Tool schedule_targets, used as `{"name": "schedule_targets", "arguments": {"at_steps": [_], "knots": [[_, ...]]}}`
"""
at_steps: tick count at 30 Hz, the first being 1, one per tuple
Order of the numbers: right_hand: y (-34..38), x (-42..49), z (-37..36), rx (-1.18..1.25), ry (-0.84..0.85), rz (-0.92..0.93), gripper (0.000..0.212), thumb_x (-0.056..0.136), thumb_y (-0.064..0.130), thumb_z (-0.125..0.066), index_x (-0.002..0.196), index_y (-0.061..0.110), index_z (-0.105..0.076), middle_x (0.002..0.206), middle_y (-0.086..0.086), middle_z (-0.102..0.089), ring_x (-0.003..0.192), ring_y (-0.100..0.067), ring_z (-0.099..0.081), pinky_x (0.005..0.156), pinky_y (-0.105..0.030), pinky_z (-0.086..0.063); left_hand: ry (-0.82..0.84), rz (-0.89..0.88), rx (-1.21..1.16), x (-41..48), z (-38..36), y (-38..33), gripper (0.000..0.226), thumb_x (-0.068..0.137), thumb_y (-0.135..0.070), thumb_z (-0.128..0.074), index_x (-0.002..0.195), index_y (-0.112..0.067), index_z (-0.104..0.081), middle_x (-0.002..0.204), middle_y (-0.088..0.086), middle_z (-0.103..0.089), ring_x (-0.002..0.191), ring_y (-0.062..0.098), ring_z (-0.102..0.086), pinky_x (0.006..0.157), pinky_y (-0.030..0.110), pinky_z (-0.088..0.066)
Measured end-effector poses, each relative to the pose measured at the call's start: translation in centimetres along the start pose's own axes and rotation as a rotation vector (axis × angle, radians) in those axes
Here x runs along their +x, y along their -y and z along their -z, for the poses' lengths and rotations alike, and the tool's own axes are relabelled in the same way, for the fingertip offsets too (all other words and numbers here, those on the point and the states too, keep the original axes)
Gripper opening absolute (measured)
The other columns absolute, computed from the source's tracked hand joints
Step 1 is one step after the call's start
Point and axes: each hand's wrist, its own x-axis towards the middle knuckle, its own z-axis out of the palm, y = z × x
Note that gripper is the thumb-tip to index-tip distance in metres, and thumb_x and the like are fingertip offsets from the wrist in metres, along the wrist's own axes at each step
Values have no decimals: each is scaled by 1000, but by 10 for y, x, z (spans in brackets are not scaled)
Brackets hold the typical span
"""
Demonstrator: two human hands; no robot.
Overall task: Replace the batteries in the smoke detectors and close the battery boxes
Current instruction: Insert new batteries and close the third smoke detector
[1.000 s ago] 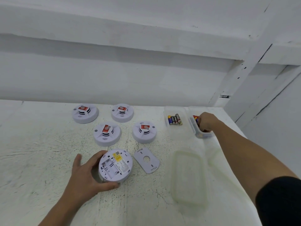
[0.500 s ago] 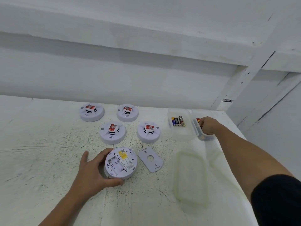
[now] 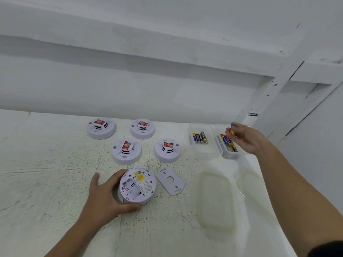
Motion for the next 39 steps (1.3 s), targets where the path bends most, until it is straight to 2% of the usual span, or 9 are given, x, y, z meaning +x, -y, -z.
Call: {"name": "schedule_targets", "arguments": {"at_steps": [4, 6, 9, 12, 16, 22, 26, 34, 39], "knots": [[-8, -28, -19, 17, 110, -30, 29, 89, -11, -50, 112, 3, -60, 92, -14, -59, 89, -24, -63, 75, -25, -59, -11, -20, -17, 0, 1, -7, 103, 19, -97, -50, 111, -54, -35, 99, -43, -45, 102, -30, -5, 113, 34, 11], [-21, -43, -35, 1, 166, -56, 33, 86, -13, -52, 113, 4, -61, 95, -15, -62, 86, -23, -67, 71, -23, -58, -8, -18, -24, -1, 4, -8, 100, 17, -97, -49, 107, -56, -35, 93, -47, -45, 97, -32, -2, 114, 36, 9], [-46, -68, -64, -76, 265, -92, 38, 81, -13, -57, 117, -1, -59, 99, -19, -66, 80, -23, -71, 69, -24, -58, 18, -30, -11, 1, 0, 0, 96, 22, -86, -66, 109, -59, -36, 87, -53, -49, 110, -30, -2, 117, 40, 9], [-77, -97, -96, -230, 348, -89, 30, 78, -12, -62, 107, -5, -62, 93, -19, -70, 75, -23, -70, 67, -24, -58, 19, -68, 27, 3, -1, 11, 97, 31, -88, -64, 117, -58, -35, 99, -45, -52, 128, -9, -28, 116, 35, 14], [-123, -128, -128, -529, 418, 9, 22, 80, -7, -67, 99, 3, -68, 86, -16, -71, 70, -20, -68, 70, -26, -58, 25, -109, 22, 3, -2, 11, 97, 36, -90, -59, 122, -52, -34, 101, -45, -50, 108, -29, -32, 116, 37, 13], [-168, -151, -148, -1065, 415, 281, 25, 89, 16, -63, 113, 17, -69, 100, 6, -71, 79, 5, -60, 67, -3, -43, 14, -153, 39, 4, -5, 19, 89, 45, -90, -56, 122, -51, -34, 101, -39, -57, 101, -18, -51, 116, 42, 8], [-173, -159, -148, -1143, 408, 364, 25, 89, 20, -62, 113, 21, -70, 103, 10, -70, 84, 3, -60, 77, -9, -45, -2, -165, 46, 4, -5, 19, 93, 48, -89, -56, 126, -42, -40, 104, -34, -60, 101, -14, -54, 116, 44, 8], [-186, -165, -144, -1222, 465, 537, 23, 87, 21, -64, 109, 18, -69, 89, 16, -58, 79, 3, -49, 75, -8, -36, 17, -160, 42, 4, -2, 19, 101, 47, -93, -51, 130, -37, -40, 104, -37, -58, 101, -17, -51, 116, 41, 9], [-189, -166, -142, -1260, 546, 594, 19, 89, 23, -62, 107, 21, -69, 109, 14, -64, 96, -5, -44, 83, -11, -32, 49, -145, 4, 5, -2, 19, 97, 47, -94, -47, 128, -43, -38, 97, -39, -59, 102, -20, -50, 116, 41, 9]]}}
